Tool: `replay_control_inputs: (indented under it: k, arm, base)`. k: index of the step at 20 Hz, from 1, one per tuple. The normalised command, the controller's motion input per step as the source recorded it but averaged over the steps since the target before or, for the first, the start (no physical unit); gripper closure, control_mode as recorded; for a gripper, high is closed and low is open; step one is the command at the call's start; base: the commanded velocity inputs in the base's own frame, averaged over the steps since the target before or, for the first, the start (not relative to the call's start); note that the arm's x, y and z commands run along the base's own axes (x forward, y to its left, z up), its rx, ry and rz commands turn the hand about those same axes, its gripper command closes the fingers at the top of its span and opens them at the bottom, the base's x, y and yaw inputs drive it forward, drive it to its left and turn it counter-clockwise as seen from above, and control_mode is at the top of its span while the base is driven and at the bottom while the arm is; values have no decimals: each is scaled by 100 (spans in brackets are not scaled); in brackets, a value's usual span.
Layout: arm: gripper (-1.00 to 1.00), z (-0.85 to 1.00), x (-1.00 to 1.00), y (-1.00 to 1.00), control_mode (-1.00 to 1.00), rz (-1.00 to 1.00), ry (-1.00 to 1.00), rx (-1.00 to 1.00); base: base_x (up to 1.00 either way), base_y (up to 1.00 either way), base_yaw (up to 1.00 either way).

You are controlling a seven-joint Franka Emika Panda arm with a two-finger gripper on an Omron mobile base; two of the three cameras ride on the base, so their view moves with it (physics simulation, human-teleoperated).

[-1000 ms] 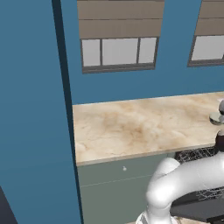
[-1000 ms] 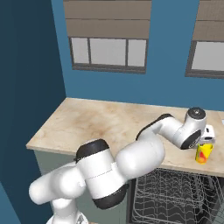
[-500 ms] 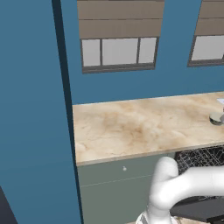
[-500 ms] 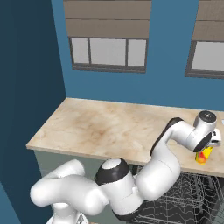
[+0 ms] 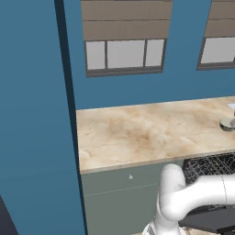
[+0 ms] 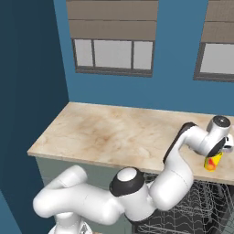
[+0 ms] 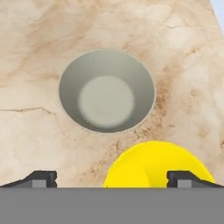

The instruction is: Pick up the cup and bowl from the counter, place them in the dishwasher, and close the dishwasher door.

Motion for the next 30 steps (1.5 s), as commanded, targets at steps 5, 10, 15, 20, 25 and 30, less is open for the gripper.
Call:
replay_control_inputs:
  k: [5,10,15,20,25,30]
  arm:
    - [-100,-11,24,-13,-100,0,0,0]
    - [-100,-39,10,-5,-100,0,0,1]
    - [100,-33,3,0,-100,0,0,1]
    - [100,-13,-4,0,-100,0,0,0]
    - [100,0,-10,0,-100,0,0,0]
    - [100,0,-28,0,-100,0,-2,0]
  base:
    - [0,0,0]
    - [0,0,0]
    - [0,0,0]
    - [0,0,0]
    - [0,0,0]
    - [0,0,0]
